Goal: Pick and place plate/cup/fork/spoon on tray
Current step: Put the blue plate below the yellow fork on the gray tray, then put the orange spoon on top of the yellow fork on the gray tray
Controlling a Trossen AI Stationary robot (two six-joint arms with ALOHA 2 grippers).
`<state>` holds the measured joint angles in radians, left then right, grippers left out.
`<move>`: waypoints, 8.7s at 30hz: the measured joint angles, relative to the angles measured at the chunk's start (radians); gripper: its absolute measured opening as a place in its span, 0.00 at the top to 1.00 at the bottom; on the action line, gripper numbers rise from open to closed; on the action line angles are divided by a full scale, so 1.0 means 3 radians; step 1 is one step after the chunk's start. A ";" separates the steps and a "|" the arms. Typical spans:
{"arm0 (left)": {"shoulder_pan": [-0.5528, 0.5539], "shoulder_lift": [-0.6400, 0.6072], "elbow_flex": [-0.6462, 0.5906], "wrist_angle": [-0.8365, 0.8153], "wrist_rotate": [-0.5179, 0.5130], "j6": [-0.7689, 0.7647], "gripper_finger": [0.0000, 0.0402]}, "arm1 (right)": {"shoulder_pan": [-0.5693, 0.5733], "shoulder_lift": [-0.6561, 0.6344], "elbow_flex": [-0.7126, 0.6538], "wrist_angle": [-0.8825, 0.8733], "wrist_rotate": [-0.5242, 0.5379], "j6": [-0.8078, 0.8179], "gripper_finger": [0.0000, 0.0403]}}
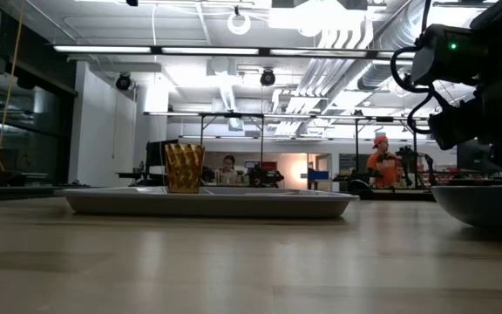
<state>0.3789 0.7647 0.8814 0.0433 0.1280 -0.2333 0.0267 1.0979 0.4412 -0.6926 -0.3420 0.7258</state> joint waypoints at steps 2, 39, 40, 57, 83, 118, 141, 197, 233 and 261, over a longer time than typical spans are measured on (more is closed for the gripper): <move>0.0000 0.0000 0.0000 0.0000 0.0000 0.0000 0.58 | 0.0027 0.0076 0.0000 0.0043 0.0000 0.0023 0.56; 0.0000 0.0000 0.0000 -0.0008 -0.0001 0.0001 0.58 | 0.0062 -0.0069 0.0086 0.2772 0.0161 0.1468 1.00; 0.0000 0.0000 0.0000 -0.0006 -0.0003 0.0000 0.58 | 0.0051 0.0013 0.0169 0.2731 0.0342 0.1485 1.00; 0.0000 0.0000 0.0000 -0.0002 -0.0099 0.0000 0.58 | -0.1004 0.1732 0.1640 0.1509 0.0856 0.0896 1.00; 0.0000 0.0000 0.0000 0.0022 -0.0133 0.0001 0.58 | -0.1254 0.2179 0.1850 0.1353 0.0604 0.0728 0.92; 0.0000 0.0000 0.0000 -0.0013 -0.0052 -0.0117 0.58 | -0.1421 0.0972 0.1734 0.1655 0.0863 -0.0186 0.61; -0.0001 0.0087 0.0003 -0.0281 0.0529 -0.0798 0.58 | -0.0788 -0.0151 0.0044 0.4869 0.1244 0.0150 0.61; -0.4387 0.2586 -0.0617 -0.2073 -0.0507 -0.1317 0.47 | -0.0788 -0.0147 0.0510 0.3601 0.1203 -0.0776 0.61; -0.3347 0.0873 -0.0450 -0.3252 -0.0800 -0.1367 1.00 | -0.0789 -0.0148 0.0509 0.3614 0.0875 0.0717 0.61; -0.0709 0.2160 0.0769 -0.3034 -0.0491 0.0936 1.00 | -0.0723 0.1224 0.1609 0.2768 0.0299 0.0020 0.61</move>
<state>0.1661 1.4127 1.1122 -0.8670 -0.0192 0.0476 -0.1902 1.4652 0.9237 0.1379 -0.2524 0.7318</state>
